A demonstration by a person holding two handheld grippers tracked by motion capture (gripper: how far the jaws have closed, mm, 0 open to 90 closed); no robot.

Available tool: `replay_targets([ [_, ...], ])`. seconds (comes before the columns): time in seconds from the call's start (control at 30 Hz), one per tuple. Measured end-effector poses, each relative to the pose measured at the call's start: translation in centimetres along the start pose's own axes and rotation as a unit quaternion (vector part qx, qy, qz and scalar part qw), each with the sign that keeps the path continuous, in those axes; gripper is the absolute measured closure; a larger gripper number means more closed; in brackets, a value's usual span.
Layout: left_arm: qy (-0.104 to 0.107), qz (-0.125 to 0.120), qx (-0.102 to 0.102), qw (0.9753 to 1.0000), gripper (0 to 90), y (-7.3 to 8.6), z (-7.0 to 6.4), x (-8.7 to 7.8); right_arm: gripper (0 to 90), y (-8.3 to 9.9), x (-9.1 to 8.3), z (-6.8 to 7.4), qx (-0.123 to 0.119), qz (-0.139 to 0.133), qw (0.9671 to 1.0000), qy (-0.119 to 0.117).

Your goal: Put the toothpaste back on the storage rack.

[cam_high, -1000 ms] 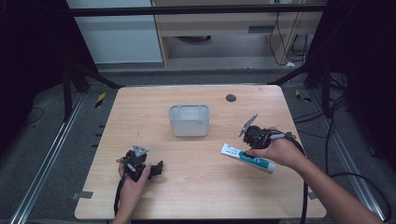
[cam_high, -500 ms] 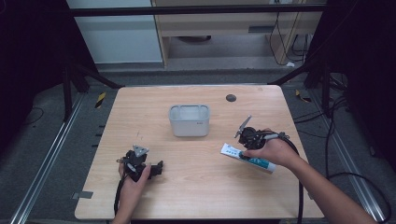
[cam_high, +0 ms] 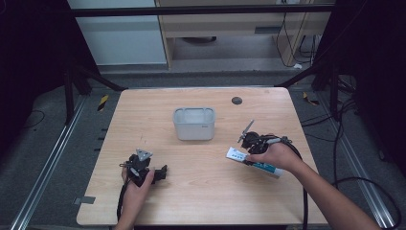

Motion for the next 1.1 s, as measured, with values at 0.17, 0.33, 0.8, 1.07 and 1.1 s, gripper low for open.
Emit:
replay_targets([
  [0.17, 0.0, 0.0, 0.0, 1.0, 0.0, 0.0, 0.0, 0.0, 49.3, 0.3, 0.4, 0.0, 0.0, 0.009, 1.0, -0.003],
  [0.33, 0.0, 0.0, 0.0, 1.0, 0.0, 0.0, 0.0, 0.0, 49.5, 0.3, 0.7, -0.1, 0.001, 0.011, 0.9999, -0.004],
  [0.8, 0.0, 0.0, 0.0, 1.0, 0.0, 0.0, 0.0, 0.0, 51.9, 0.4, 1.3, -0.2, 0.001, 0.021, 0.9998, -0.004],
  [1.07, 0.0, 0.0, 0.0, 1.0, 0.0, 0.0, 0.0, 0.0, 53.3, 0.4, 1.4, -0.2, 0.001, 0.023, 0.9997, -0.003],
  [1.1, 0.0, 0.0, 0.0, 1.0, 0.0, 0.0, 0.0, 0.0, 53.5, 0.4, 1.4, -0.2, 0.001, 0.024, 0.9997, -0.002],
])
Point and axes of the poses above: each handheld gripper's, and its own axes: x roughly forward along the jaws, y roughly out of its underside, z roughly to its left, the point moved 6 cm from there along x, roughly forward along the jaws, and after that the axes turned 7 degrees about -z, right-handed, at the moved point
